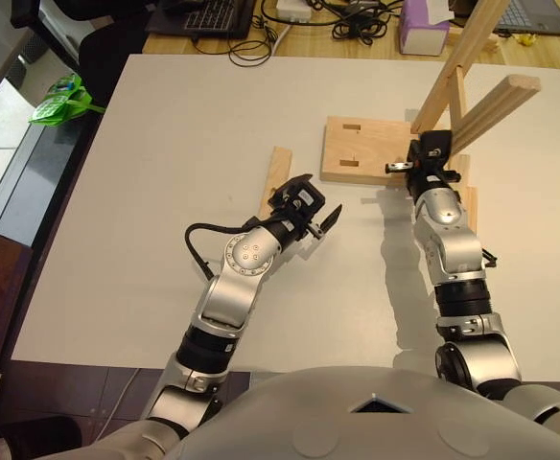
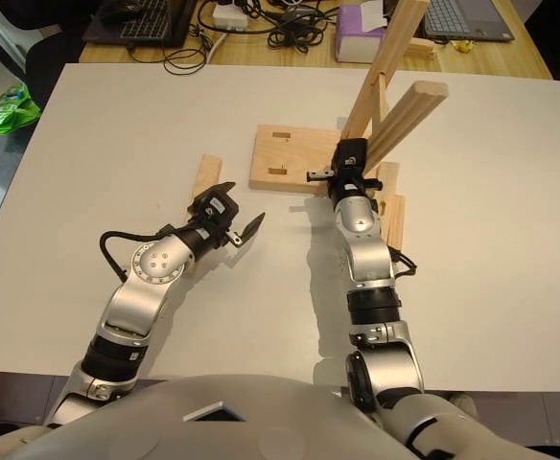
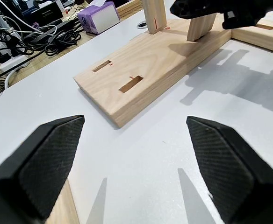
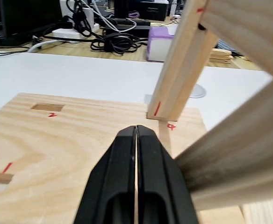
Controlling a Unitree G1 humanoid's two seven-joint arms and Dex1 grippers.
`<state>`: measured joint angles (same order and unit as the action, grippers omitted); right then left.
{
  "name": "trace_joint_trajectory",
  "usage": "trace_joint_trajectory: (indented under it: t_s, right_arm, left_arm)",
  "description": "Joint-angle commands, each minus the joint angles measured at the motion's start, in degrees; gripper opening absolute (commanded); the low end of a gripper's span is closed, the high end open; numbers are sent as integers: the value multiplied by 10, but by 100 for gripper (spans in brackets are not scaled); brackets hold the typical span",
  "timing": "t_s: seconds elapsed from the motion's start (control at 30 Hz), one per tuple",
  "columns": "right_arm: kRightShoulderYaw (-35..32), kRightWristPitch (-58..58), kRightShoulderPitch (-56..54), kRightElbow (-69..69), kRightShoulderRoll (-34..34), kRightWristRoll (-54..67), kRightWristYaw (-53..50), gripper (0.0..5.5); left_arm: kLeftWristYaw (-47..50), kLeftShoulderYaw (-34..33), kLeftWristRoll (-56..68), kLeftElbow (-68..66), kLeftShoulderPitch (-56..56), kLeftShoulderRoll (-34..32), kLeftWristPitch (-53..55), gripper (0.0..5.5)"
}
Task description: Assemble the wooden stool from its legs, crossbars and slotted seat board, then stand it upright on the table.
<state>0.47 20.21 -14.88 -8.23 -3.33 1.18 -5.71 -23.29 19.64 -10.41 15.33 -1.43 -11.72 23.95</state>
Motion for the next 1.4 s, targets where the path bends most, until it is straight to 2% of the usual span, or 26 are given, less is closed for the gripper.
trace_joint_trajectory:
  t_s: [0.03, 0.27, 0.33, 0.43, 0.53, 0.7, 0.83, 1.1, 1.3, 1.4]
  right_arm:
    - [-42, 20, 22, 21, -34, -9, -9, 3]
    - [-131, -15, 0, -31, -114, -24, -42, 3]
    - [-127, -19, -9, -40, -112, -27, -41, 3]
    - [-70, 13, -22, -39, -83, -11, 27, 3]
    - [-48, 25, -60, -62, -70, -8, 54, 3]
    - [-93, 108, -144, -166, -56, 38, 55, 3]
    - [-122, 186, -161, -211, -44, 75, 55, 3]
    - [-45, 319, -116, -131, -33, 118, 176, 3]
    - [-23, 395, -74, -4, -39, 143, 197, 3]
    - [-2, 413, -46, 66, -66, 145, 216, 3]
  left_arm:
    - [3, -1, 4, -9, -7, -1, -7, 403]
    - [3, -2, 8, -12, -6, -7, -13, 403]
    - [3, 2, 9, -11, -6, -8, -12, 403]
    - [5, 7, 8, -11, -7, -5, -12, 403]
    - [8, 11, 8, -11, -8, -2, -11, 403]
    - [12, 17, 7, -15, -11, 3, -18, 403]
    - [15, 16, 7, -22, -14, 2, -25, 403]
    - [20, 13, 8, -36, -23, 3, -39, 403]
    - [22, 5, 8, -48, -26, 0, -50, 403]
    - [22, 4, 8, -51, -27, 0, -53, 403]
